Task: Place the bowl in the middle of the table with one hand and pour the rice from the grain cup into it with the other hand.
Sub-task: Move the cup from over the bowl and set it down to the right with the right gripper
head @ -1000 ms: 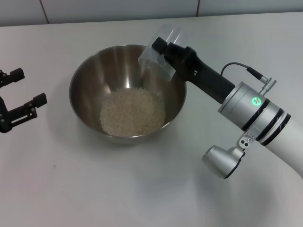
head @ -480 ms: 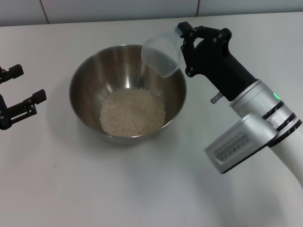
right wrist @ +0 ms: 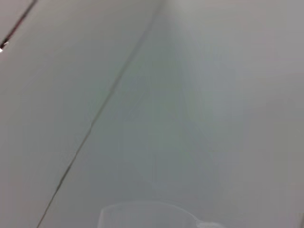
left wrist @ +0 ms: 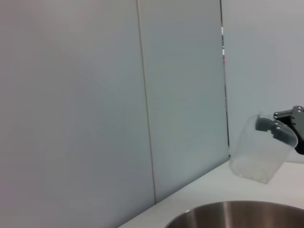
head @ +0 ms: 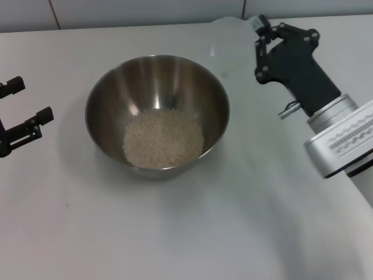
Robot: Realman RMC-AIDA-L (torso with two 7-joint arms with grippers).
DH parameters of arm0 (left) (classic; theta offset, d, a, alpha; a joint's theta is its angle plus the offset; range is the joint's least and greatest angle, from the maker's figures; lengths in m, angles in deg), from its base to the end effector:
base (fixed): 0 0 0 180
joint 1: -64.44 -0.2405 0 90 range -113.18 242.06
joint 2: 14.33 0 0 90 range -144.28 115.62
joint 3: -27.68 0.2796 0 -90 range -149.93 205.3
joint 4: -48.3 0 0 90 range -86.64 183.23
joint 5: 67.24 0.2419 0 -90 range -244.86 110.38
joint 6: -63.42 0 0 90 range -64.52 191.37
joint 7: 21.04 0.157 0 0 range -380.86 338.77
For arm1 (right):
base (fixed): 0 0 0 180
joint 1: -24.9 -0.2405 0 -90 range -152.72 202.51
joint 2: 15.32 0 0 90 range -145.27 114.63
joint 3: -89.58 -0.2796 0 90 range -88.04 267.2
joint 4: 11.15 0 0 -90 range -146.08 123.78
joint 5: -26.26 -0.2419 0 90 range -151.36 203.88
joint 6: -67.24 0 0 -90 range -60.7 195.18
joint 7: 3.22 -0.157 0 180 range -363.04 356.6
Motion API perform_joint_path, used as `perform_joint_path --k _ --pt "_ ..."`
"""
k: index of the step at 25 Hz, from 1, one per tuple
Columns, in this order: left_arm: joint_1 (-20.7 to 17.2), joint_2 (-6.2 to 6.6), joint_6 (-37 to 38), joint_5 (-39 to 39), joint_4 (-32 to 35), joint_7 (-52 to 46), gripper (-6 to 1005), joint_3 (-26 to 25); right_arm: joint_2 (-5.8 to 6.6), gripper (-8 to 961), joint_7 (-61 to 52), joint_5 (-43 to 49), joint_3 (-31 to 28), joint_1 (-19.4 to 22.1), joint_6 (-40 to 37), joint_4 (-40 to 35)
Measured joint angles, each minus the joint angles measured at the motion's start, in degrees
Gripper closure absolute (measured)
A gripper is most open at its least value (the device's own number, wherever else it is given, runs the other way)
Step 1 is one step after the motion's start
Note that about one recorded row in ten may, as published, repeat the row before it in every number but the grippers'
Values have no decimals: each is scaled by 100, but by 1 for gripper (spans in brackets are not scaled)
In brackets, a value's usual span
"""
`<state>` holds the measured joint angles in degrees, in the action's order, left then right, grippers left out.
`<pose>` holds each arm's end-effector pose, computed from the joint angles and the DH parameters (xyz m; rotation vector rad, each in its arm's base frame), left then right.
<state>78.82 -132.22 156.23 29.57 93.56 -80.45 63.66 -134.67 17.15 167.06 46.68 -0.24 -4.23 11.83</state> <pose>-0.3529 0.3135 0.0552 -2.3455 -0.2805 -0.7571 0.2610 0.3641 -0.0909 -1.7769 -0.0980 0.6833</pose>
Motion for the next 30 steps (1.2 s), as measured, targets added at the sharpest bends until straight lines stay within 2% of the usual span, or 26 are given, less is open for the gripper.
perform_joint_path --k 3,13,30 --pt "-13 -3 0 -2 0 0 217 -20 6 932 -909 0 -212 26 23 -164" --pt "17 -6 -4 -5 0 39 216 -20 4 931 -2249 0 -599 103 137 -710" --pt "105 -15 -25 -3 -57 86 217 -20 -18 930 -2729 -9 -710 132 1474 -910"
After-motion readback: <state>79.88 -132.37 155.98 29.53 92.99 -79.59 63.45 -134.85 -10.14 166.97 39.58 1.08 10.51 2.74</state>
